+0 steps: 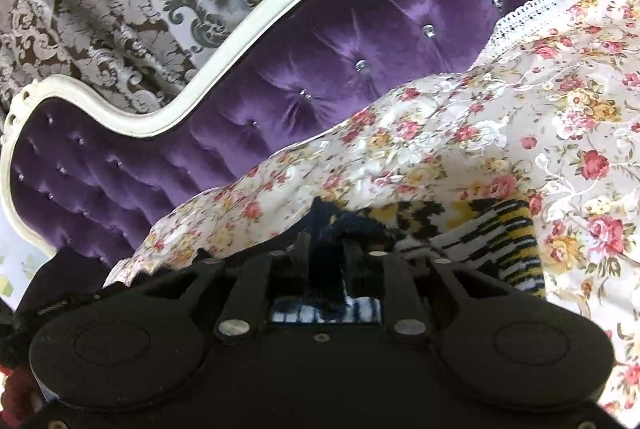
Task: Fold small clothes
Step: 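Fold the hem toward the collar with both grippers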
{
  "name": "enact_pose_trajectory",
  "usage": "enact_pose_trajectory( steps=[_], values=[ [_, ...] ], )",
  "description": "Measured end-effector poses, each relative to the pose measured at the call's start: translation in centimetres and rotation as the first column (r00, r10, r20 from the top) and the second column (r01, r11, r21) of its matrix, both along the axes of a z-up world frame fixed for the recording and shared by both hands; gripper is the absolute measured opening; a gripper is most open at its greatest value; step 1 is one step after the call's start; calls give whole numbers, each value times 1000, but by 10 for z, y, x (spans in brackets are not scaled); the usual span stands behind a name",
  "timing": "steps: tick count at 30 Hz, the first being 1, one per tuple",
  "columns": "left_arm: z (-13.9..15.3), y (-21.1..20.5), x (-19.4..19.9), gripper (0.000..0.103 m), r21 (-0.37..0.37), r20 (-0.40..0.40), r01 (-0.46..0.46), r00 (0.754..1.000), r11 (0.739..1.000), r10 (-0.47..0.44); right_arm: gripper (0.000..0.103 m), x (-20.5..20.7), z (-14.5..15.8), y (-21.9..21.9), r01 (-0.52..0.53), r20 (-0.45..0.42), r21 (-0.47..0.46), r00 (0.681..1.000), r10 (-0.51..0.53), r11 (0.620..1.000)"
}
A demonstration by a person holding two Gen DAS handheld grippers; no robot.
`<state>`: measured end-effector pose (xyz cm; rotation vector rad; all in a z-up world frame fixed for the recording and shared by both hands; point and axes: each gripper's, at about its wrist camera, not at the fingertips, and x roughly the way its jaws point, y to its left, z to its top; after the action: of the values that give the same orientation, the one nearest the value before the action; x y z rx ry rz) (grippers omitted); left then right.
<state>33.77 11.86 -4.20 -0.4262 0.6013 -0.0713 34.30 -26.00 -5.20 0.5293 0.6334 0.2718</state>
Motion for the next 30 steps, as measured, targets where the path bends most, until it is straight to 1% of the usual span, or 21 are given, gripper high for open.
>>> enact_pose_trajectory(
  steps=[1,2,4,5,6,7,9,10,11,12,13,16,19,22,24,27,30],
  values=[
    [4,1,-1,47,14,6,-1,1000,1000,1,66,-1,2,-2,15,14,-3,1000,-15,1000],
    [6,1,-1,49,25,14,-1,1000,1000,1,80,-2,4,-3,27,28,-8,999,-27,1000],
    [14,-2,-5,63,53,31,5,999,999,-7,80,-9,12,-5,35,56,-29,998,-33,999],
    [19,-4,-8,67,66,43,10,999,998,-13,80,-12,16,-5,38,69,-44,997,-35,998],
    [23,-7,-12,73,81,57,19,998,997,-24,80,-15,20,-4,40,82,-60,996,-35,997],
    [28,-9,-16,78,98,62,31,997,995,-37,80,-20,24,-3,36,94,-75,995,-29,997],
    [37,-18,-25,80,148,62,57,996,987,-67,85,-29,30,0,26,108,-105,994,-14,994],
    [41,-23,-29,83,177,56,72,995,982,-83,88,-35,33,3,19,110,-128,994,-4,992],
    [44,-28,-34,86,207,50,84,994,975,-96,89,-37,35,6,13,110,-147,994,4,989],
    [47,-33,-40,92,234,48,94,993,968,-108,89,-43,37,10,5,108,-174,994,14,985],
    [48,-39,-46,94,259,50,104,991,960,-121,90,-46,37,13,1,102,-199,995,20,980],
    [47,-54,-60,98,323,37,126,989,938,-145,95,-58,37,24,-23,88,-257,995,47,966],
    [35,-61,-65,98,332,-7,150,988,931,-156,95,-68,31,34,-37,58,-306,997,58,951],
    [17,-61,-64,98,332,-60,142,990,933,-129,95,-75,21,41,-60,19,-364,997,71,930],
    [1,-59,-63,98,332,-103,145,988,932,-117,95,-79,13,46,-71,-4,-426,997,77,902],
    [-21,-54,-66,98,358,-164,152,982,921,-98,95,-86,0,50,-84,-38,-530,996,75,844],
    [-42,-49,-74,98,377,-217,176,971,909,-98,96,-93,-17,50,-111,-89,-605,993,72,789]
  ],
)
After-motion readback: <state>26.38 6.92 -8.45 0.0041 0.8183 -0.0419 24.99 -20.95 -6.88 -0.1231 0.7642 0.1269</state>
